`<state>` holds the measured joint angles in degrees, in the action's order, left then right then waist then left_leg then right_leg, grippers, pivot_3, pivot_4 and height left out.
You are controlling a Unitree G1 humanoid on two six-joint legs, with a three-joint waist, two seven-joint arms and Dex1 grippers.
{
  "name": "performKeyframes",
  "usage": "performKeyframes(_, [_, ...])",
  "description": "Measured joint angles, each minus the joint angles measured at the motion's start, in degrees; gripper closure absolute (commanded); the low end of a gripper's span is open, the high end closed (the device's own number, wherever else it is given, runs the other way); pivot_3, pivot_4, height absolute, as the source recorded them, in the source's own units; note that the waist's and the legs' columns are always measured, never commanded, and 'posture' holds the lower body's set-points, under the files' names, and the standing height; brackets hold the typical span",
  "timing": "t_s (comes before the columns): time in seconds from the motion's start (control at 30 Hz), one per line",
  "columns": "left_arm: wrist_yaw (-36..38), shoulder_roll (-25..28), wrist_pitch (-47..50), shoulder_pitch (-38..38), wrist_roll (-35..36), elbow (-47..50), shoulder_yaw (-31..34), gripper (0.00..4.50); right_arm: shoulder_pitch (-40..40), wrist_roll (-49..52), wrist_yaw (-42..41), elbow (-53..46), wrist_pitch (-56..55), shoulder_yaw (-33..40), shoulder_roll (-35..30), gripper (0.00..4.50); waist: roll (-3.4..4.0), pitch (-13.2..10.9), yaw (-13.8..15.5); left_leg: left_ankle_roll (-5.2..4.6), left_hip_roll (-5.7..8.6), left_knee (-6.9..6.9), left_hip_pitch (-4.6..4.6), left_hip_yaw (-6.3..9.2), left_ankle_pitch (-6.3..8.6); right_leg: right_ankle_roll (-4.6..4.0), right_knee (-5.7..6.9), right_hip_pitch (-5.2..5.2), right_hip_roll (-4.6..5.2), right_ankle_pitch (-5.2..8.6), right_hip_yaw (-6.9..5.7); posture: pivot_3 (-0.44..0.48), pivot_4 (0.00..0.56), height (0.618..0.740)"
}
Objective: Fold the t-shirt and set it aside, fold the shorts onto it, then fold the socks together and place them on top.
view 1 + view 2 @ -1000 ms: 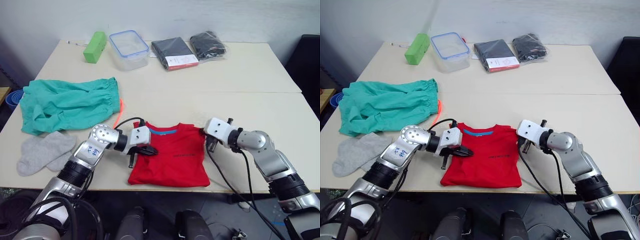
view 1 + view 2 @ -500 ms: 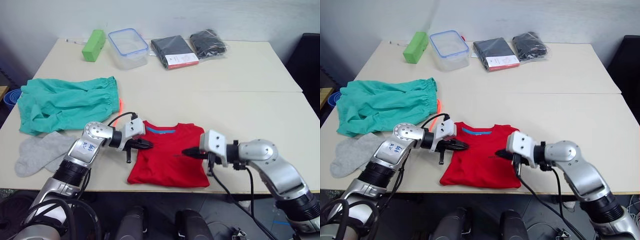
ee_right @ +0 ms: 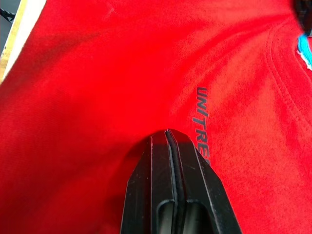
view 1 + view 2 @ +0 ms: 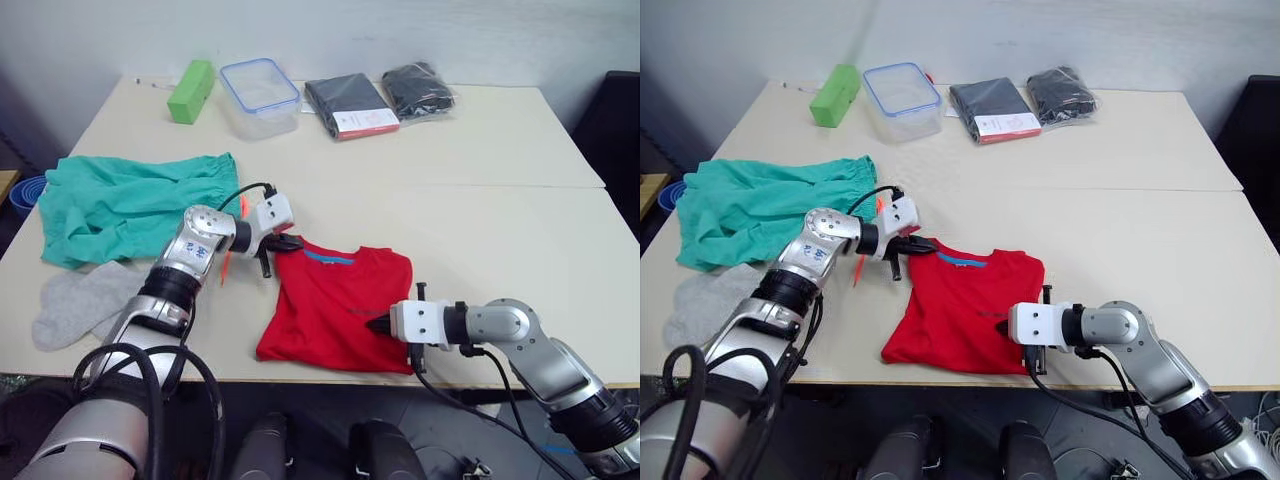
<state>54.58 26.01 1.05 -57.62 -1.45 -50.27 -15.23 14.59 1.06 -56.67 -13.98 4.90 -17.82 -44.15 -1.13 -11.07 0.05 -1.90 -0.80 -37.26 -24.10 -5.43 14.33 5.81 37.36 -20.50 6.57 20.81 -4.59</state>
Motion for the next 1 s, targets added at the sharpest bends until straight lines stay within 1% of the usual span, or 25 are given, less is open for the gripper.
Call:
performKeyframes(0.07, [1.8,0.2,0.1,0.2,1.0,0.4,1.7,4.45,-0.4,0.2,0.2,-0.2,0.2,0.3,0.1,4.50,-0.04,0.0,-0.1,0.02,-0.01,0.02,-0.01,-0.01,-0.01,0.00,0.00,-0.02,-0.01,0.00,-0.03,0.000,0.150,0.740])
performKeyframes(0.1, [3.9,0.6,1.2,0.9,2.4,2.4,2.7,4.45,-0.4,0.4,0.3,-0.3,0.4,0.5,0.3,4.50,-0.07,0.0,-0.2,0.03,-0.02,0.01,-0.02,0.00,-0.01,0.00,0.00,-0.02,-0.01,0.00,-0.03,0.000,0.150,0.740])
performKeyframes(0.17, [9.9,2.4,5.7,3.9,7.2,10.9,4.9,4.45,-0.8,1.2,0.6,-0.4,1.4,1.0,0.8,4.50,-0.10,-0.1,-0.4,0.06,-0.04,0.04,-0.04,0.01,-0.04,0.00,0.06,0.00,-0.01,0.00,0.04,0.000,0.150,0.740])
performKeyframes(0.27, [17.8,7.3,16.1,10.4,14.7,28.4,6.2,4.45,-0.8,2.1,1.3,-0.3,3.8,2.8,1.4,4.50,-0.09,-0.1,-0.5,0.09,-0.05,0.05,-0.02,0.03,-0.05,-0.01,0.04,0.02,-0.01,0.00,0.17,0.000,0.150,0.740])
performKeyframes(0.33, [21.5,12.0,21.1,16.7,17.0,40.1,5.5,4.45,-0.5,3.7,2.4,-0.3,6.8,4.7,2.6,4.50,-0.07,-0.1,-0.7,0.11,-0.06,0.09,-0.01,0.04,-0.06,-0.03,-0.03,0.02,-0.01,0.02,0.21,0.000,0.150,0.740])
performKeyframes(0.4, [22.9,13.8,22.8,20.6,16.9,45.6,3.7,4.45,-0.2,4.9,2.9,-0.4,8.8,5.8,3.2,4.50,-0.03,-0.1,-0.6,0.12,-0.06,0.10,0.00,0.05,-0.07,-0.05,-0.07,0.02,-0.01,0.03,0.20,0.000,0.150,0.740])
performKeyframes(0.5, [22.8,15.3,21.2,24.6,14.1,48.1,0.4,4.45,0.4,5.6,3.3,-1.3,10.2,6.1,4.0,4.50,-0.03,-0.1,-0.1,0.10,-0.05,0.10,-0.02,0.08,-0.06,-0.06,-0.06,0.00,0.01,0.03,0.19,0.000,0.150,0.740])
performKeyframes(0.63, [21.5,15.9,19.2,25.5,11.4,48.0,-0.5,4.45,0.4,5.9,3.3,-1.4,10.4,6.3,4.0,4.50,-0.03,-0.1,-0.1,0.07,-0.04,0.13,-0.04,0.07,-0.01,-0.06,-0.09,-0.02,0.04,0.03,0.20,0.000,0.150,0.740])
performKeyframes(0.73, [16.7,14.5,15.1,25.8,7.3,46.7,-0.7,4.45,0.2,5.7,2.2,-1.4,10.2,6.2,3.7,4.50,-0.03,-0.1,-0.2,0.08,-0.04,0.18,-0.04,0.07,-0.01,-0.06,-0.10,-0.05,0.03,0.03,0.19,0.000,0.150,0.740])
performKeyframes(0.77, [15.1,13.5,13.6,26.1,6.6,45.7,-0.7,4.45,0.2,4.9,1.8,-1.1,9.8,5.5,2.8,4.50,-0.03,-0.1,-0.2,0.07,-0.04,0.18,-0.04,0.05,-0.01,-0.06,-0.11,-0.05,0.03,0.03,0.19,0.000,0.150,0.740])
performKeyframes(0.83, [14.0,13.2,12.2,26.8,6.4,45.5,-0.5,4.45,0.2,2.5,1.7,0.8,7.9,4.2,1.7,4.50,-0.04,-0.1,-0.2,0.06,-0.04,0.16,-0.02,0.05,0.00,-0.06,-0.11,-0.02,0.03,0.03,0.18,0.000,0.150,0.740])
performKeyframes(0.93, [13.3,15.1,11.4,29.3,6.4,47.7,0.3,4.45,2.5,-1.3,3.8,3.7,4.9,3.2,1.8,4.50,-0.02,0.0,-0.5,0.08,-0.06,0.16,0.14,-0.01,-0.01,-0.06,-0.04,0.06,0.03,0.03,0.24,0.000,0.150,0.740])
performKeyframes(1.0, [13.4,17.8,11.8,32.0,6.5,50.5,1.1,4.45,3.9,-2.8,5.9,5.9,4.7,3.5,1.8,4.50,-0.01,0.0,-1.0,0.16,-0.08,0.30,0.38,-0.01,0.01,-0.10,-0.03,0.21,0.04,0.05,0.28,0.000,0.150,0.740])
